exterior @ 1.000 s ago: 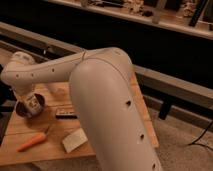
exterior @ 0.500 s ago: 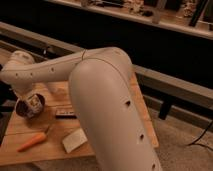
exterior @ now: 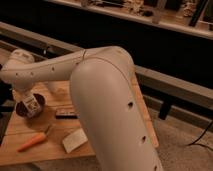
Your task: Place the bottle in the ceramic bowl
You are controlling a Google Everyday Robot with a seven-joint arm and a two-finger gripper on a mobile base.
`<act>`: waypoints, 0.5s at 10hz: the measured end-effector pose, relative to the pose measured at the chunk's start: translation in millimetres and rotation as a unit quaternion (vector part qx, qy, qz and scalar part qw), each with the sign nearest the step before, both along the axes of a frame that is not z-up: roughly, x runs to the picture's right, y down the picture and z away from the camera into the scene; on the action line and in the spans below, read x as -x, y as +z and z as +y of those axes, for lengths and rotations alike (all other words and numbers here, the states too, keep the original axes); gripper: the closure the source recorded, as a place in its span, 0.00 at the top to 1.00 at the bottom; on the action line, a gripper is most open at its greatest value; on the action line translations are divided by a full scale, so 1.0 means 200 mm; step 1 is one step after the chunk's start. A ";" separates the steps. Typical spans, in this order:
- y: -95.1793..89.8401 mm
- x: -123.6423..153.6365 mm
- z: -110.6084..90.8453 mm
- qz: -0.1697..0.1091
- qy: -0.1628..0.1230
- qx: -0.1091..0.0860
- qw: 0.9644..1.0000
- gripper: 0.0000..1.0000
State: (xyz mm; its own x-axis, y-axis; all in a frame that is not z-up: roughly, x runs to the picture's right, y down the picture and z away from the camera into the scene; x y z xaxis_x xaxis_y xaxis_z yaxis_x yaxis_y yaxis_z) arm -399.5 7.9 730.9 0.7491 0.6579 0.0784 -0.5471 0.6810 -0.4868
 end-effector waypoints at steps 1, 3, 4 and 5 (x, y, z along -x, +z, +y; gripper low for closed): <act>-0.01 0.00 -0.02 -0.002 0.004 -0.006 1.000 0.80; -0.03 0.00 -0.04 -0.006 0.007 -0.013 1.000 0.80; -0.05 -0.01 -0.06 -0.006 0.009 -0.016 1.000 0.80; -0.06 -0.02 -0.07 -0.005 0.009 -0.018 1.000 0.80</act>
